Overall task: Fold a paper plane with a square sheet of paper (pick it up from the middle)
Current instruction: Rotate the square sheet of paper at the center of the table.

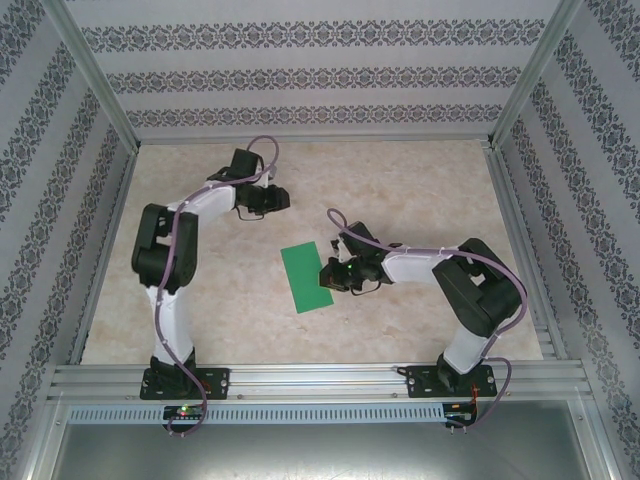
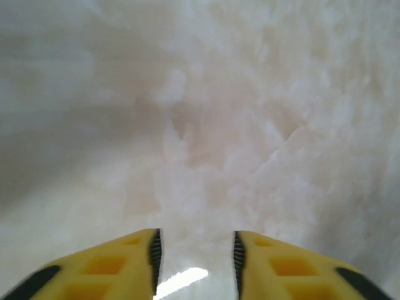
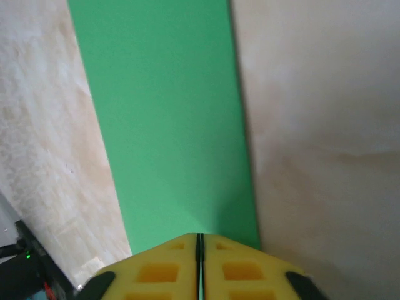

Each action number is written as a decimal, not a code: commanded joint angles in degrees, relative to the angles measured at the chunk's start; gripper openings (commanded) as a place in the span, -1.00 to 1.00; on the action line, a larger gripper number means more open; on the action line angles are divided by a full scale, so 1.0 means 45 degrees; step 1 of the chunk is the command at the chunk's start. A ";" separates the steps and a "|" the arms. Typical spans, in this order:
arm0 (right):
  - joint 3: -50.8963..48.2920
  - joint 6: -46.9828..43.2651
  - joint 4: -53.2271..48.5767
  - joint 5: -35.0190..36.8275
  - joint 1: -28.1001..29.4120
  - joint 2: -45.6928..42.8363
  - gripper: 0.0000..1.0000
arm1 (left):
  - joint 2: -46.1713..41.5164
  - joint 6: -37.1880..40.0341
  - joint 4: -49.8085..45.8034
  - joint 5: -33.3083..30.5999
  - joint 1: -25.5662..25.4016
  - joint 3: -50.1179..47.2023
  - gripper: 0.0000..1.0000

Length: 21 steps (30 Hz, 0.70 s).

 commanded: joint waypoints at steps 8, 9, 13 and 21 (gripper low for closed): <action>0.3698 -0.1027 -0.2226 0.3354 0.0880 0.1500 -0.35 | -0.4743 -0.2418 -0.1582 -0.3974 -0.0072 -0.3120 0.73; 0.4019 -0.1003 -0.2225 0.3356 0.0897 0.1787 -0.35 | -0.5035 -0.2653 -0.1655 -0.4202 -0.0009 -0.3423 0.83; 0.5121 -0.0893 -0.2476 0.3513 0.0823 0.2789 -0.35 | -0.5720 -0.2915 -0.1451 -0.3906 0.0250 -0.4339 1.00; 0.5600 -0.0261 -0.2727 0.3705 0.0248 0.4030 -0.40 | -0.5793 -0.3062 -0.1783 -0.2242 0.0302 -0.4984 1.00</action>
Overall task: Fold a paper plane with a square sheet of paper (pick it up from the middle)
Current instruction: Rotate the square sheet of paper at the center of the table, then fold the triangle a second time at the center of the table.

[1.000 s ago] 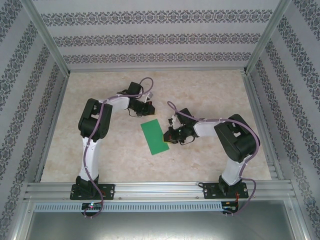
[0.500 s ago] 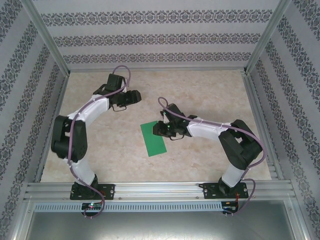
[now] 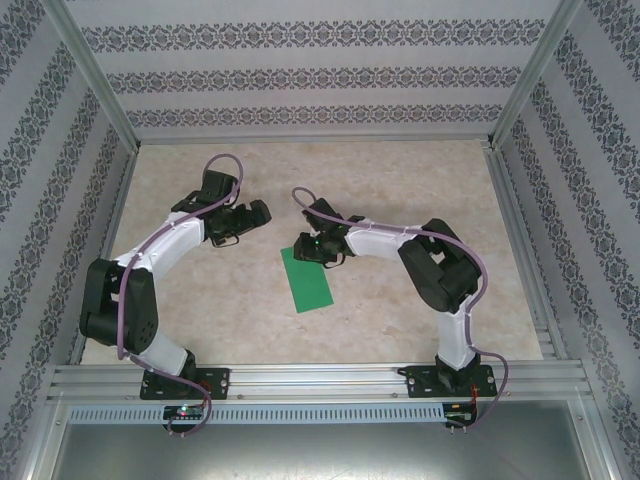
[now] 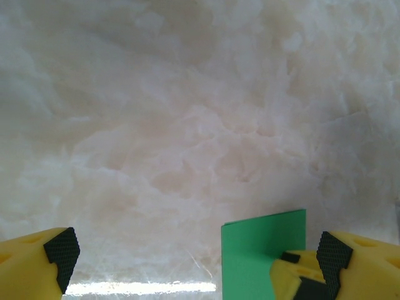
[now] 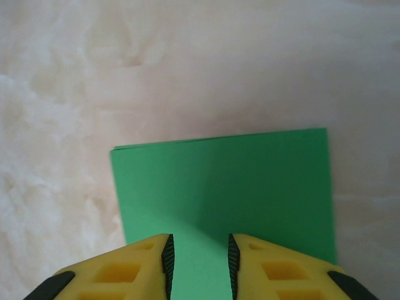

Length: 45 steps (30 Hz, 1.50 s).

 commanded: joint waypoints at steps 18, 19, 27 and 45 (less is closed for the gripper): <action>-0.0981 0.2074 -0.0341 0.1342 -0.1793 0.0288 -0.44 | 0.0022 -0.2996 0.1344 0.4226 -0.2778 -0.2643 0.58; -0.1055 0.2075 -0.0256 0.1285 -0.1844 0.0289 -0.44 | 0.0042 -0.3162 0.1471 0.4240 -0.2859 -0.2735 0.53; -0.1421 0.2065 0.0026 0.0995 -0.2098 0.0318 -0.49 | 0.0980 -0.3541 0.1701 0.4460 -0.3369 -0.2546 0.19; -0.1518 0.1997 0.0225 0.0696 -0.2133 0.0518 -0.53 | 0.1760 -0.3380 0.1701 0.4433 -0.3722 -0.2318 -0.01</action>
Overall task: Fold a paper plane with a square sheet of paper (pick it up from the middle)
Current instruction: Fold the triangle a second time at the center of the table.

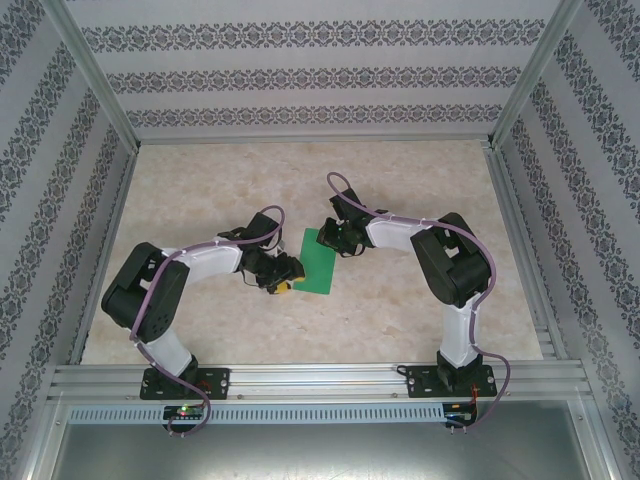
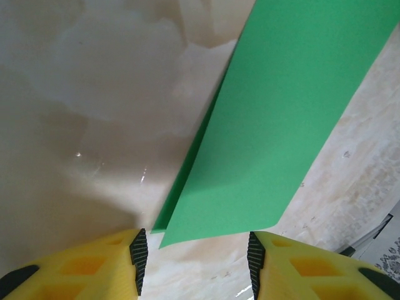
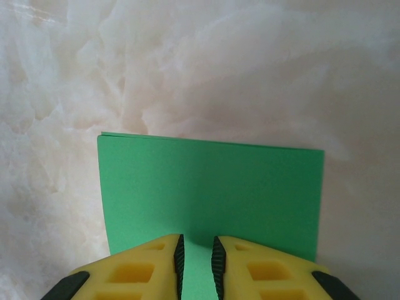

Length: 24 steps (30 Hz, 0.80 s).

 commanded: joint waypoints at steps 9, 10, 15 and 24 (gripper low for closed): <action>-0.0547 -0.0004 -0.0861 0.0662 -0.0151 0.0767 -0.54 | 0.0030 0.0049 0.0708 0.0619 -0.0274 0.0189 -0.20; -0.0542 -0.0014 -0.0868 0.0661 -0.0135 0.0761 -0.54 | -0.0029 0.0078 0.0749 0.0609 -0.0274 0.0176 -0.21; -0.0575 -0.0004 -0.0868 0.0622 -0.0131 0.0710 -0.54 | -0.0006 0.0186 0.1266 0.1027 -0.0274 0.0159 -0.21; -0.0538 -0.0616 -0.0563 -0.0110 -0.0246 0.0098 -0.59 | 0.0259 0.0321 0.1739 0.0969 -0.0255 0.0106 -0.25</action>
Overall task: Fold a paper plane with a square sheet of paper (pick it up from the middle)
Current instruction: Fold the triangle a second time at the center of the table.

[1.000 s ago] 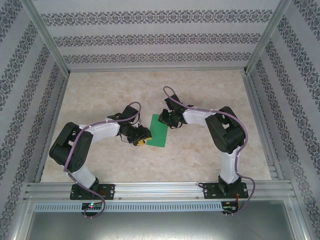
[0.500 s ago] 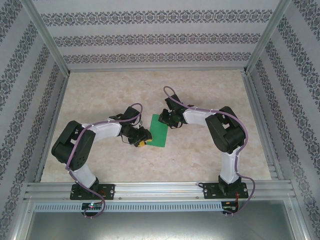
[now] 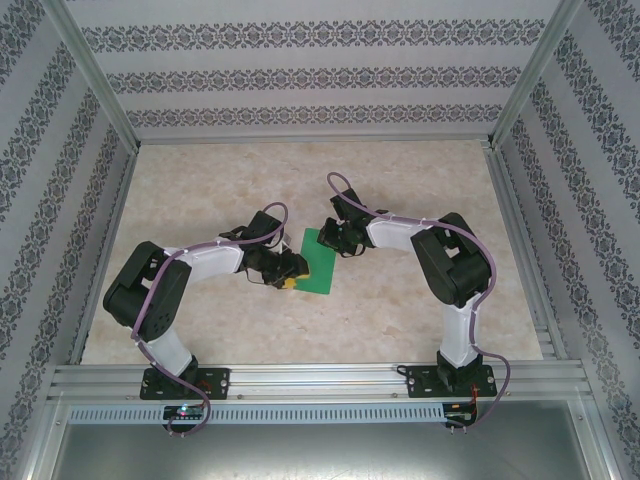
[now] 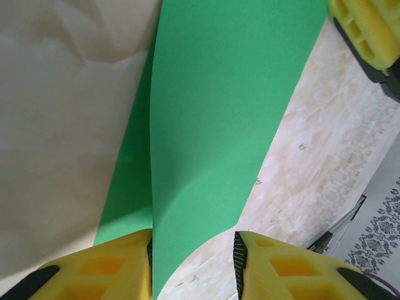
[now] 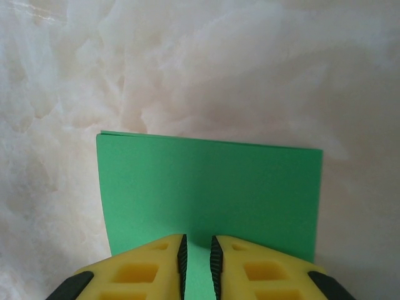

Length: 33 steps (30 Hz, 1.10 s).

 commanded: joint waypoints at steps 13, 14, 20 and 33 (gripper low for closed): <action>-0.2147 -0.1787 -0.0137 -0.1645 0.0170 -0.2784 -0.85 | 0.0561 0.0584 0.0607 0.0140 -0.0145 -0.0237 -0.45; -0.2324 -0.1684 -0.0057 -0.1658 0.0269 -0.2775 -0.89 | 0.0570 0.0651 0.0522 0.0121 -0.0143 -0.0213 -0.45; -0.2608 -0.1453 0.0030 -0.1727 0.0730 -0.2307 -1.00 | 0.0605 0.0825 0.0313 0.0037 -0.0123 -0.0144 -0.52; -0.2607 -0.1708 -0.1130 -0.1454 0.0810 -0.1117 -1.00 | -0.0238 0.0737 0.1569 0.0715 -0.0124 -0.0447 -0.45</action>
